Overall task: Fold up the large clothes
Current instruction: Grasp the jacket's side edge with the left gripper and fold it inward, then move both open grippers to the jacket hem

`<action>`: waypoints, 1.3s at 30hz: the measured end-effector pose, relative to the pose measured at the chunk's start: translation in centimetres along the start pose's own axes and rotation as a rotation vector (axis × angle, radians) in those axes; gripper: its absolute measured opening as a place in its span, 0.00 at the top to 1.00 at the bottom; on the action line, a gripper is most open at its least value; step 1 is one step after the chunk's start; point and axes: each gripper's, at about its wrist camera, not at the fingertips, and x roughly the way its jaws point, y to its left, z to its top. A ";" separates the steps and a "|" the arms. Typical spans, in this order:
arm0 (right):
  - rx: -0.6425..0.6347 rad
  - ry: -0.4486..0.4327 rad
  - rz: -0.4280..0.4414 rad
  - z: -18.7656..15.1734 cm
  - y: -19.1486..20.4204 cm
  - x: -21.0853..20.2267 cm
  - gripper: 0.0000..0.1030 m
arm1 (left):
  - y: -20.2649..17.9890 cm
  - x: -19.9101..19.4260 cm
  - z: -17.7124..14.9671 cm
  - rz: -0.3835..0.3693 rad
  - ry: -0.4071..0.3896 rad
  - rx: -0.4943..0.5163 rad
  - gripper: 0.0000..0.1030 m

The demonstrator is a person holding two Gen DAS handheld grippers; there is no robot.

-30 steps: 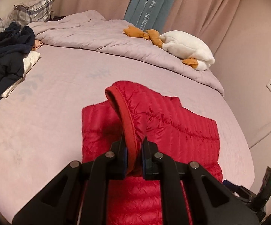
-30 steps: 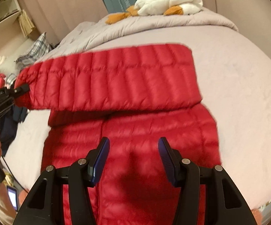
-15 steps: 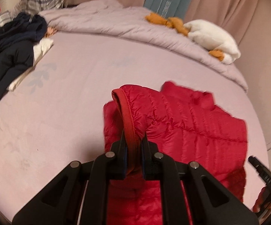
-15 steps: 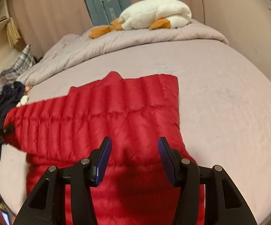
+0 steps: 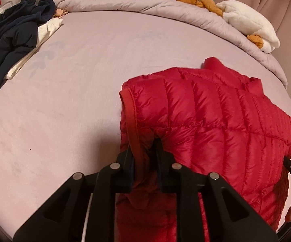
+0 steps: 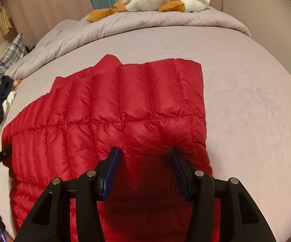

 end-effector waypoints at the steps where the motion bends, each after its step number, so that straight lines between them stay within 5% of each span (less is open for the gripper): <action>1: 0.001 0.005 0.001 0.2 0.0 0.2 0.49 | 0.0 0.1 0.0 -0.001 0.003 -0.006 0.79; 6: 0.003 0.009 -0.004 0.4 -0.3 0.7 0.49 | 0.4 0.8 -0.3 -0.002 0.023 -0.048 0.73; 10: -0.002 0.004 -0.015 0.3 -0.2 0.9 0.49 | 1.0 1.0 -0.6 0.021 0.024 -0.086 0.52; 16: 0.000 -0.016 -0.044 -0.1 -0.5 0.5 0.49 | 2.4 0.1 -1.2 -0.016 0.018 -0.154 0.39; 25: 0.070 -0.056 -0.037 -0.6 -3.7 -3.7 0.49 | 1.9 -5.6 -4.0 -0.006 -0.103 -0.111 0.39; 33: 0.072 -0.143 0.009 -2.8 -4.4 -9.6 0.30 | 0.4 -11.9 -7.2 -0.006 -0.177 -0.050 0.09; 39: 0.051 -0.190 0.061 -5.3 -3.7 -12.5 0.20 | -0.5 -14.3 -10.3 -0.024 -0.183 -0.001 0.05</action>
